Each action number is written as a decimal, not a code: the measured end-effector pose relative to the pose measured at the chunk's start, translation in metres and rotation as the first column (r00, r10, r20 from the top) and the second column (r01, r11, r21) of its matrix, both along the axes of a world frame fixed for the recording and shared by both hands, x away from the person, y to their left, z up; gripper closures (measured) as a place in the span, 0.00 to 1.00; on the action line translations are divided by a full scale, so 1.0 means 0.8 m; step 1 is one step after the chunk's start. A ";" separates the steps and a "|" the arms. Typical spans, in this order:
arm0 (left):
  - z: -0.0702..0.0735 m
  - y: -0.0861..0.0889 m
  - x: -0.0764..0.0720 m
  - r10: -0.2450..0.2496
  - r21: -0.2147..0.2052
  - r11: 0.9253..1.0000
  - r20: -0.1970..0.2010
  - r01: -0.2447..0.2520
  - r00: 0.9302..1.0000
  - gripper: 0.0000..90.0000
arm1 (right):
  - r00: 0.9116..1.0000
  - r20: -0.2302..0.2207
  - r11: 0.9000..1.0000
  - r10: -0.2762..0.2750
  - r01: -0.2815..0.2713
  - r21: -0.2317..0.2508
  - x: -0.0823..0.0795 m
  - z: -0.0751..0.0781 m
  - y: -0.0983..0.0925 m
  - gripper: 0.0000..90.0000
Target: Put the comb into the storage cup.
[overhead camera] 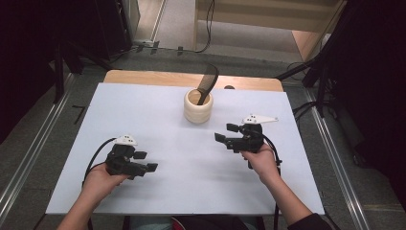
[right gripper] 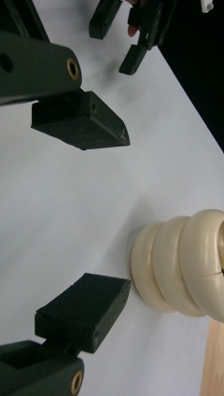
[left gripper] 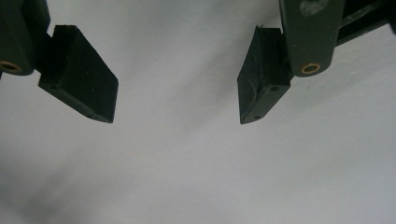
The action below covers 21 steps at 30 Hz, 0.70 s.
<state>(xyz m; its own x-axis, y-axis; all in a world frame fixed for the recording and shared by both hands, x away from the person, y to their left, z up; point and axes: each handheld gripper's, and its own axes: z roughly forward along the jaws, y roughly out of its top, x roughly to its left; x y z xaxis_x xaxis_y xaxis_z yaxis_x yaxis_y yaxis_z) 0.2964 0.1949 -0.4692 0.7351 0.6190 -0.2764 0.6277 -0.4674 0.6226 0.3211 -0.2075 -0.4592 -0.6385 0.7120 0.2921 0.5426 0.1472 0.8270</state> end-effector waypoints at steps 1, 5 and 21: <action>0.000 0.000 0.000 -0.001 0.000 1.000 0.000 0.001 1.000 0.33 | 1.000 -0.004 1.000 0.002 -0.002 0.003 -0.002 0.000 0.000 0.28; 0.000 0.000 -0.001 0.003 -0.006 1.000 0.001 -0.003 1.000 0.33 | 1.000 0.002 1.000 0.005 -0.005 0.001 -0.008 -0.002 -0.001 0.27; 0.003 0.005 -0.005 0.003 -0.015 1.000 0.006 -0.003 1.000 0.33 | 0.999 -0.039 0.999 0.028 -0.029 -0.029 -0.036 -0.013 -0.011 0.27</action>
